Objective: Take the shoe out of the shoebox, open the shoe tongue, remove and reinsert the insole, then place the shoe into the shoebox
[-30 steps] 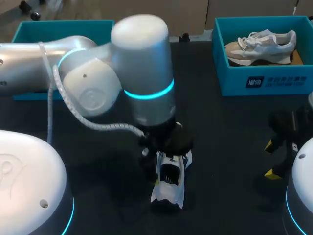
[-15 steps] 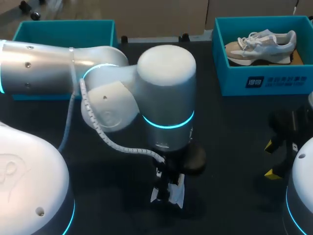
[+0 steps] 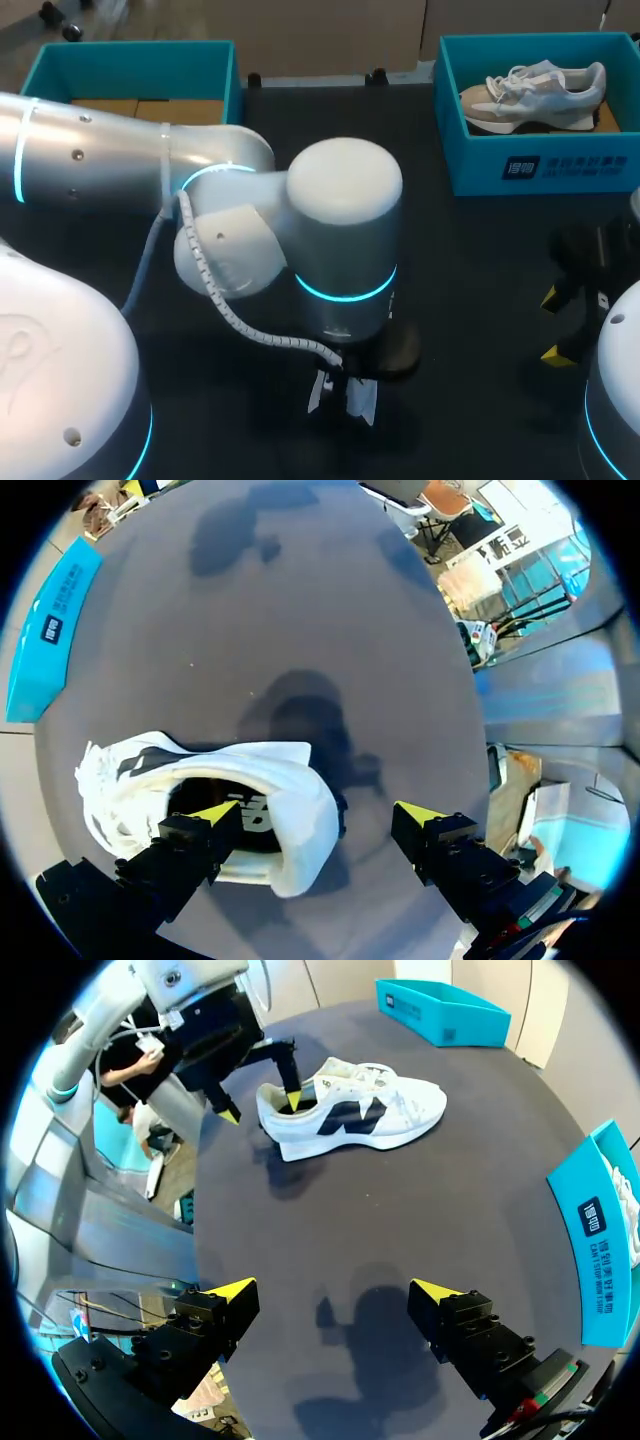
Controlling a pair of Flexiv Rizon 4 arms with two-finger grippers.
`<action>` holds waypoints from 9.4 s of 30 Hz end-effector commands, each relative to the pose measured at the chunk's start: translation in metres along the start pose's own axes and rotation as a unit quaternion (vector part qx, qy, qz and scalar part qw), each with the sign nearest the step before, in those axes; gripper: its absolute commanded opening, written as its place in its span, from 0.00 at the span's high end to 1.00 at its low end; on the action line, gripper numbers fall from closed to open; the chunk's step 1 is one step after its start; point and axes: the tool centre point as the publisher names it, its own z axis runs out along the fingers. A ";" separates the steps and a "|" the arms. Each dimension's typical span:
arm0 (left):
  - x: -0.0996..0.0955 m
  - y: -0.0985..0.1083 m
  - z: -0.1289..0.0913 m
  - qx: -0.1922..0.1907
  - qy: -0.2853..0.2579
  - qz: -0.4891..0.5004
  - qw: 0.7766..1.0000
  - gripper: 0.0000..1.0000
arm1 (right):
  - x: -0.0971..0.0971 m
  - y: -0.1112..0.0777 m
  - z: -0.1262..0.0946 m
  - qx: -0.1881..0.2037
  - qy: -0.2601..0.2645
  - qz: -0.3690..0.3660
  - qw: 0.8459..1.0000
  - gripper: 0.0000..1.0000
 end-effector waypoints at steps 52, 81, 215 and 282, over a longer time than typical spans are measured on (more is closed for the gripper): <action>-0.055 0.043 -0.062 0.028 0.028 -0.020 0.999 1.00 | 0.002 -0.001 0.000 0.000 -0.002 0.000 1.000 0.00; -0.166 0.123 -0.198 -0.002 0.014 -0.080 0.997 1.00 | 0.002 -0.001 0.000 0.000 -0.002 0.000 1.000 0.00; -0.426 0.608 -0.190 -0.162 0.012 0.539 0.827 1.00 | 0.002 -0.001 0.000 0.000 -0.002 0.000 1.000 0.00; -0.403 0.595 -0.090 -0.114 0.048 0.578 0.807 1.00 | 0.002 -0.001 0.000 0.000 -0.002 0.000 1.000 0.00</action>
